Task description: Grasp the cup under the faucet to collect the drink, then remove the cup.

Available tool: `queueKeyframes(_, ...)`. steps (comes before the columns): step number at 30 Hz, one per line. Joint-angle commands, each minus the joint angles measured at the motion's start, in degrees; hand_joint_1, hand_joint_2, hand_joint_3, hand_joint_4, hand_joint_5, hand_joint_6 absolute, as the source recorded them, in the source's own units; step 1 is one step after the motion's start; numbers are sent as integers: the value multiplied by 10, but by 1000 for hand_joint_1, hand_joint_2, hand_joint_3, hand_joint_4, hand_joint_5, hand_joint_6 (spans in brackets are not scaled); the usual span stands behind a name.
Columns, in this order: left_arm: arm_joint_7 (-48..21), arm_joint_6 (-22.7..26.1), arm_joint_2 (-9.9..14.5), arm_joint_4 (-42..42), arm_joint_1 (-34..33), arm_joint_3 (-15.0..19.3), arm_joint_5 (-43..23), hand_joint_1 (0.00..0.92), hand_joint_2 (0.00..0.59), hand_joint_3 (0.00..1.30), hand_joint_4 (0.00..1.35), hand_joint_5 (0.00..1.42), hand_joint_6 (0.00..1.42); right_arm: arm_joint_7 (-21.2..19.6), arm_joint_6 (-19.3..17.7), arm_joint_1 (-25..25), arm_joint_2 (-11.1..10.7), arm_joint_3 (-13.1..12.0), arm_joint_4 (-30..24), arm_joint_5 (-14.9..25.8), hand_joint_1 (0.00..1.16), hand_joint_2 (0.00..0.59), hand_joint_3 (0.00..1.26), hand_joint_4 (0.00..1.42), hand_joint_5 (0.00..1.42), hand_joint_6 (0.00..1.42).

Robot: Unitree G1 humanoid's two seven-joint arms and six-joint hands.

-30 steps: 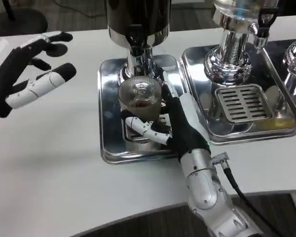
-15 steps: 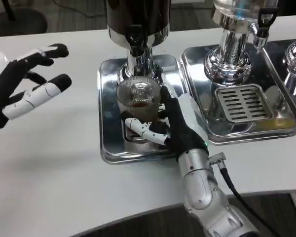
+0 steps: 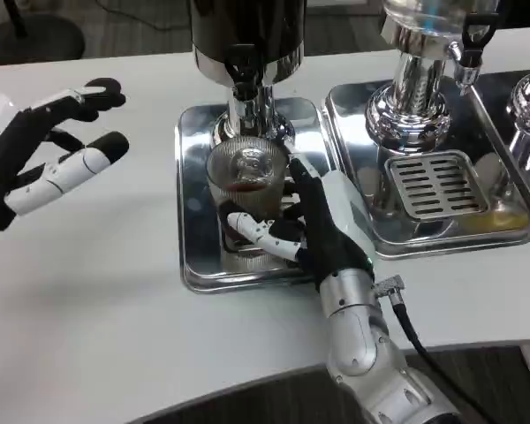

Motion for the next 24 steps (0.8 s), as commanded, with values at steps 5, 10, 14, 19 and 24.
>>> queueKeyframes(5,-6,8,12,-12,19,8,-9,0,124,286,224,232,443,-19,-1,-11,20,4,10,0,633,177,171,152,336,512)
queueKeyframes(10,-7,11,12,-15,24,10,-12,0,127,286,229,234,444,-22,-2,-17,25,8,18,2,625,181,199,187,373,547)
queueKeyframes(14,-8,13,13,-16,26,10,-12,0,130,289,231,234,444,-29,-8,-19,27,9,23,4,637,182,230,226,423,604)
queueKeyframes(19,-8,13,13,-14,24,9,-13,0,136,296,233,234,444,-27,-13,-24,28,10,27,7,640,189,248,241,441,625)
queueKeyframes(24,-7,14,12,-13,25,9,-14,0,138,298,238,237,444,-31,-11,-28,31,10,30,8,633,187,257,243,441,625)
